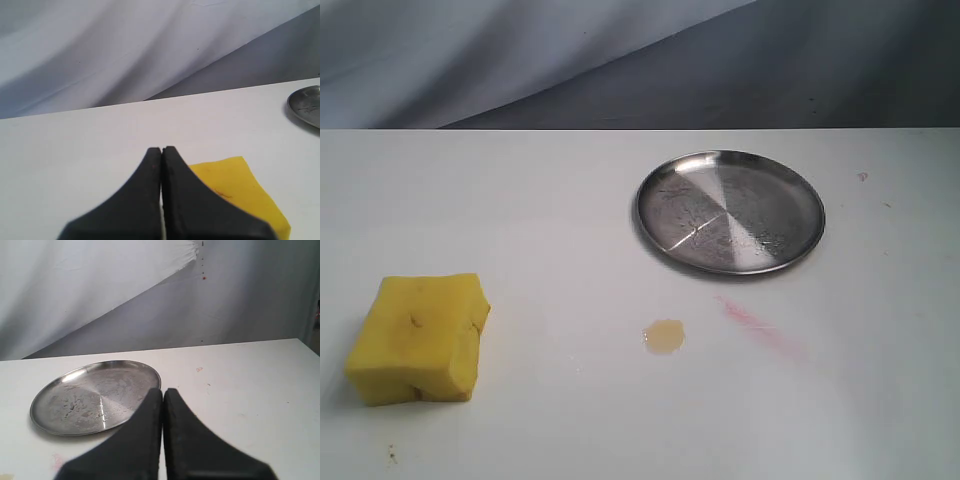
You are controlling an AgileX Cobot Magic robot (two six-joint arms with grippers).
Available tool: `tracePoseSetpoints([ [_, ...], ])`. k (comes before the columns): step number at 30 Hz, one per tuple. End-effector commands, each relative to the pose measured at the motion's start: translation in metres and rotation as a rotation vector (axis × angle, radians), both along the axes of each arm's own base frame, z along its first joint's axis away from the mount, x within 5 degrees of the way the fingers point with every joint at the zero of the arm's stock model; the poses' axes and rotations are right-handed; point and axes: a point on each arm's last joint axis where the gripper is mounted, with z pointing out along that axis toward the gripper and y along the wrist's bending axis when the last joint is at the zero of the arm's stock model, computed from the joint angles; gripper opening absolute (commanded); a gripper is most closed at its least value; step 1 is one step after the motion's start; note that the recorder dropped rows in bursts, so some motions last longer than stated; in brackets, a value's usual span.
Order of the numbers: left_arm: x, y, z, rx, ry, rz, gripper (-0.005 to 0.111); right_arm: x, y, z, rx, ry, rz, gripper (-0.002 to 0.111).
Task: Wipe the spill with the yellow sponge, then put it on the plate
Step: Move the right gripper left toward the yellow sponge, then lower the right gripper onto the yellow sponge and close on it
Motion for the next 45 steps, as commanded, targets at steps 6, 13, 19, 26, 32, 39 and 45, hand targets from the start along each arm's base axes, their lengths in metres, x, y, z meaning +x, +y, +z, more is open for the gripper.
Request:
tracePoseSetpoints([
  [6, 0.000, 0.000, 0.002, -0.009, -0.013, 0.002, 0.000, 0.000, -0.001, -0.001, 0.000, 0.000, -0.008, 0.000],
  [13, 0.000, 0.000, 0.002, -0.009, -0.013, 0.002, 0.000, 0.000, 0.000, 0.008, 0.039, -0.087, -0.004, 0.000],
  [19, 0.000, 0.000, 0.002, -0.009, -0.013, 0.002, 0.000, 0.000, -0.001, 0.014, 0.321, -0.117, -0.017, 0.000],
  [26, 0.000, 0.000, 0.002, -0.009, -0.013, 0.002, 0.000, 0.013, 0.013, 0.071, 0.290, -0.148, 0.141, 0.000],
  [32, 0.000, 0.000, 0.002, -0.009, -0.013, 0.002, 0.000, 0.074, 0.110, 0.129, -0.102, -0.024, 0.571, 0.000],
  [39, 0.000, 0.000, 0.002, -0.009, -0.013, 0.002, 0.000, 0.122, 0.279, 0.117, -0.397, 0.398, 0.788, 0.021],
  [45, 0.000, 0.000, 0.002, -0.009, -0.013, 0.002, 0.000, 0.125, 0.367, 0.071, -0.386, 0.657, 0.850, 0.083],
])
